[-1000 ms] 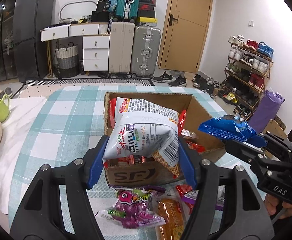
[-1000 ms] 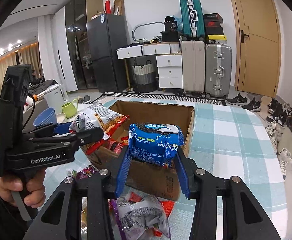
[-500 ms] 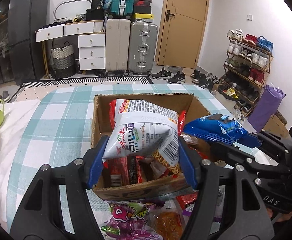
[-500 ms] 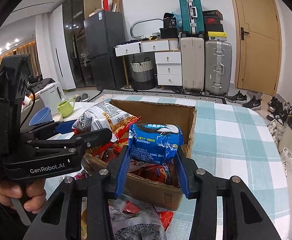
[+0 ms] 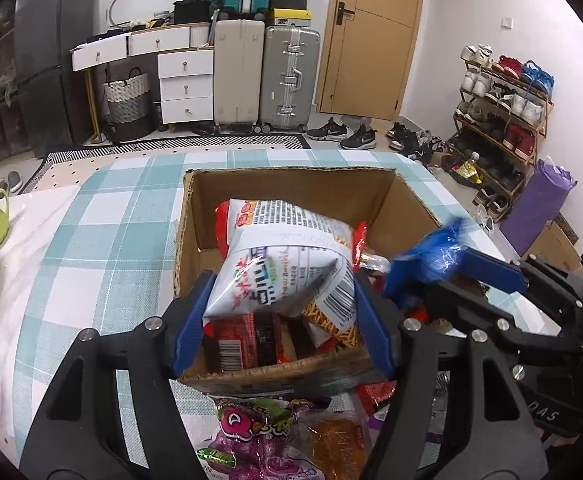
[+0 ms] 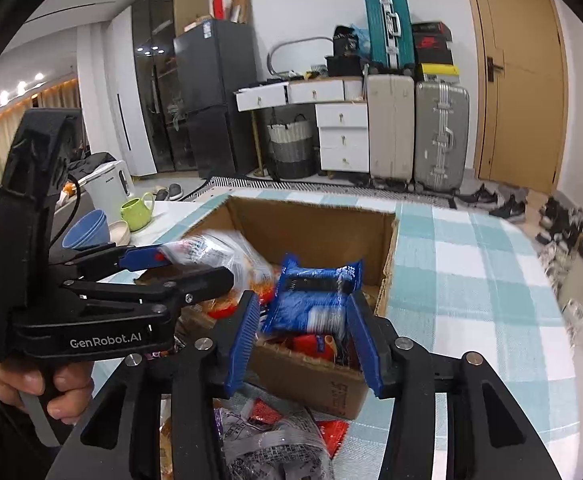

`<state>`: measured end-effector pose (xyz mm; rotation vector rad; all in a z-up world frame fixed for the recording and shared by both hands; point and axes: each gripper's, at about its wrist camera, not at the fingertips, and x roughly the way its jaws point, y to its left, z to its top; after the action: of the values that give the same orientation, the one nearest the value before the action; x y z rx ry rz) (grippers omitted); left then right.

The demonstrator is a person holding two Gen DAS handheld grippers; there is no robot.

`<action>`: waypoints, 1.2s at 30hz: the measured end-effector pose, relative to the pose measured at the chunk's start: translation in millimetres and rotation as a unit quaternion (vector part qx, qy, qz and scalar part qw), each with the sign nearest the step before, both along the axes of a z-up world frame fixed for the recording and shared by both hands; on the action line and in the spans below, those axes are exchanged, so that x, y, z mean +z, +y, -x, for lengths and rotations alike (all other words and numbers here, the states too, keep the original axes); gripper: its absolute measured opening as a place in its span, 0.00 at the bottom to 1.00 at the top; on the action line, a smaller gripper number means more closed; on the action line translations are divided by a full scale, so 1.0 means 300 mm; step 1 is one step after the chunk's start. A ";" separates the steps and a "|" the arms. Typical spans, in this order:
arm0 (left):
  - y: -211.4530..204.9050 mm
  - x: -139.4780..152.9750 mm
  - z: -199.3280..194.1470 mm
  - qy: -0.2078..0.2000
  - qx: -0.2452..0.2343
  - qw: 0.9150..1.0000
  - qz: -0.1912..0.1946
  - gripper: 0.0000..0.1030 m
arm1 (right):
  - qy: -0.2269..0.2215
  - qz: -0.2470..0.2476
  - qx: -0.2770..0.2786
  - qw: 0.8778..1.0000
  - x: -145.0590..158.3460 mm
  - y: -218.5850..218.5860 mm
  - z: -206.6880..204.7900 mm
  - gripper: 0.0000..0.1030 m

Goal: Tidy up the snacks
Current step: 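Open both tools to drop the chip bag and Oreo pack into the box, then move both tools back toward the remaining snacks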

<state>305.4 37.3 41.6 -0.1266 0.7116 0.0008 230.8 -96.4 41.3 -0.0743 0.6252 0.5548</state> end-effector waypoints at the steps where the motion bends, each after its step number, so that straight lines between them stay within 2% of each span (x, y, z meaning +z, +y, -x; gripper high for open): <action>1: -0.004 0.002 -0.002 -0.002 -0.005 1.000 0.002 0.64 | -0.004 0.009 -0.004 1.000 0.003 0.000 0.007 0.48; 2: -0.006 0.002 0.001 -0.002 -0.006 1.000 0.001 0.66 | -0.006 0.014 -0.008 1.000 0.007 -0.002 0.012 0.48; 4: -0.007 0.006 0.011 -0.005 -0.006 1.000 -0.004 0.76 | -0.010 0.010 -0.008 1.000 0.019 -0.018 0.031 0.50; 6: -0.008 0.015 0.027 -0.010 -0.009 1.000 -0.001 0.78 | -0.011 0.012 -0.014 1.000 0.026 -0.034 0.048 0.62; 8: -0.006 0.027 0.053 -0.015 -0.011 1.000 -0.001 0.79 | -0.010 0.006 -0.018 1.000 0.031 -0.055 0.067 0.83; 11: 0.000 0.041 0.113 -0.019 -0.009 1.000 0.002 0.82 | -0.003 -0.003 -0.023 1.000 0.037 -0.083 0.092 0.95; 13: 0.023 0.048 0.178 -0.020 -0.012 1.000 0.013 0.87 | 0.002 0.000 -0.027 1.000 0.038 -0.095 0.111 0.98; 14: 0.029 0.050 0.206 -0.021 -0.012 1.000 0.016 0.91 | 0.003 0.001 -0.028 1.000 0.037 -0.100 0.121 0.99; 15: 0.033 0.056 0.238 -0.022 -0.011 1.000 0.017 1.00 | 0.005 0.004 -0.029 1.000 0.036 -0.106 0.133 0.99; 20: 0.050 0.084 0.359 -0.029 0.003 0.999 0.019 0.99 | 0.019 0.011 -0.028 0.999 0.013 -0.120 0.179 0.99; 27: 0.045 0.039 0.498 -0.008 0.014 1.000 0.021 0.99 | 0.026 0.002 -0.031 0.999 -0.031 -0.160 0.247 0.99; 36: -0.007 -0.046 0.553 0.019 0.006 1.000 0.015 0.99 | 0.035 0.010 -0.027 0.999 -0.076 -0.171 0.269 0.99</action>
<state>139.4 35.1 28.0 -0.1601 0.7480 0.0045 150.1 -147.5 18.6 -0.0571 0.6990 0.5006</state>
